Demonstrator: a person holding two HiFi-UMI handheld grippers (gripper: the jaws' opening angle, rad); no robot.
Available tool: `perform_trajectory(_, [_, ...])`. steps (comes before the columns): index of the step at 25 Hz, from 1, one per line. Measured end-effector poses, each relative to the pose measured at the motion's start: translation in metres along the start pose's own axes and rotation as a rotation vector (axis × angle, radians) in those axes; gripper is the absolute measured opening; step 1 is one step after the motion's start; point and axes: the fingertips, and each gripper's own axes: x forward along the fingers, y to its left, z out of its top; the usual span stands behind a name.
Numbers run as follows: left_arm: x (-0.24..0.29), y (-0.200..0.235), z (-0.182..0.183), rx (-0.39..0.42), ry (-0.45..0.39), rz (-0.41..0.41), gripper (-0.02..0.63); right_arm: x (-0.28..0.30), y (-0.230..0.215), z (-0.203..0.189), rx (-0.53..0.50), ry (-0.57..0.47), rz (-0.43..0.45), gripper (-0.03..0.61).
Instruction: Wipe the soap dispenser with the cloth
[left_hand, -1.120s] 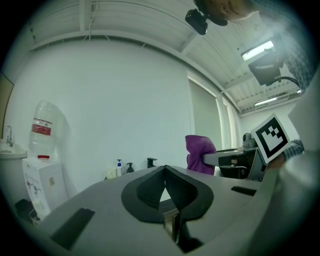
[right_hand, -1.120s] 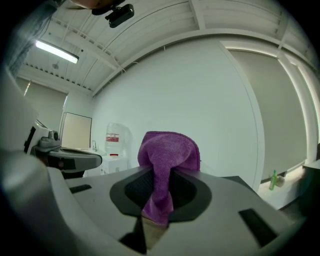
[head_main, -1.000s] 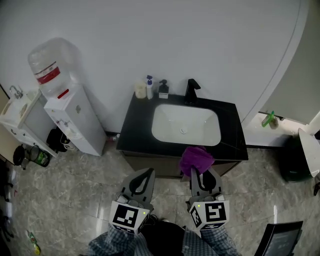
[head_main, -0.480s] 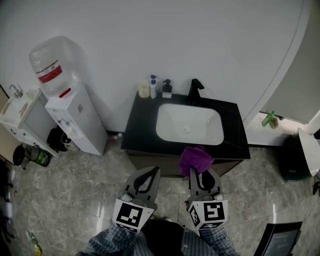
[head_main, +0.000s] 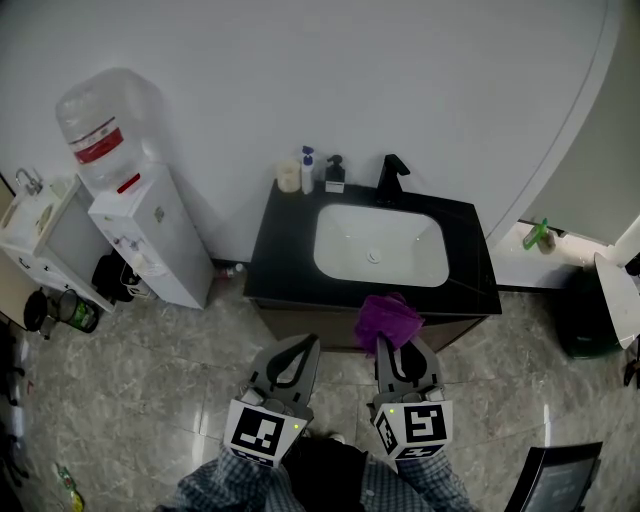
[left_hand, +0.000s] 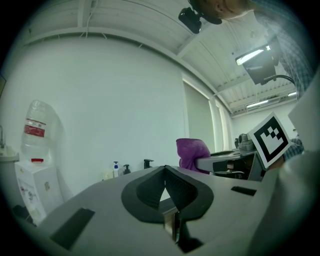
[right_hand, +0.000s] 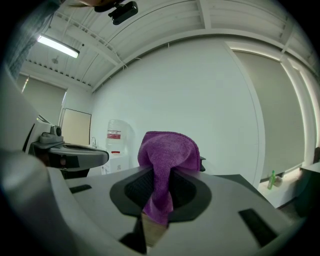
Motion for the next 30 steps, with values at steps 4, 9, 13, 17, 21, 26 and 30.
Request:
perform_trajectory(4, [-0.002, 0.003, -0.001, -0.001, 0.001, 0.001, 0.002, 0.000, 0.003, 0.000, -0.006, 0.004, 0.001, 0.075])
perform_trajectory(9, [-0.002, 0.006, -0.001, 0.000, 0.001, 0.003, 0.002, 0.004, 0.006, 0.000, -0.010, 0.007, 0.007, 0.075])
perform_trajectory(13, [-0.003, 0.009, -0.002, 0.001, 0.000, 0.004, 0.002, 0.006, 0.009, -0.001, -0.014, 0.008, 0.009, 0.075])
perform_trajectory(17, [-0.002, 0.013, -0.002, 0.000, 0.002, 0.007, 0.002, 0.010, 0.011, 0.000, -0.013, 0.008, 0.012, 0.075])
perform_trajectory(21, [-0.002, 0.015, -0.002, -0.001, 0.002, 0.007, 0.002, 0.012, 0.012, 0.000, -0.016, 0.010, 0.014, 0.075])
perform_trajectory(26, [0.001, 0.018, -0.002, -0.004, 0.001, 0.008, 0.002, 0.016, 0.012, 0.000, -0.018, 0.015, 0.016, 0.075])
perform_trajectory(30, [0.001, 0.018, -0.005, 0.000, 0.016, 0.007, 0.002, 0.016, 0.012, -0.002, -0.020, 0.021, 0.019, 0.075])
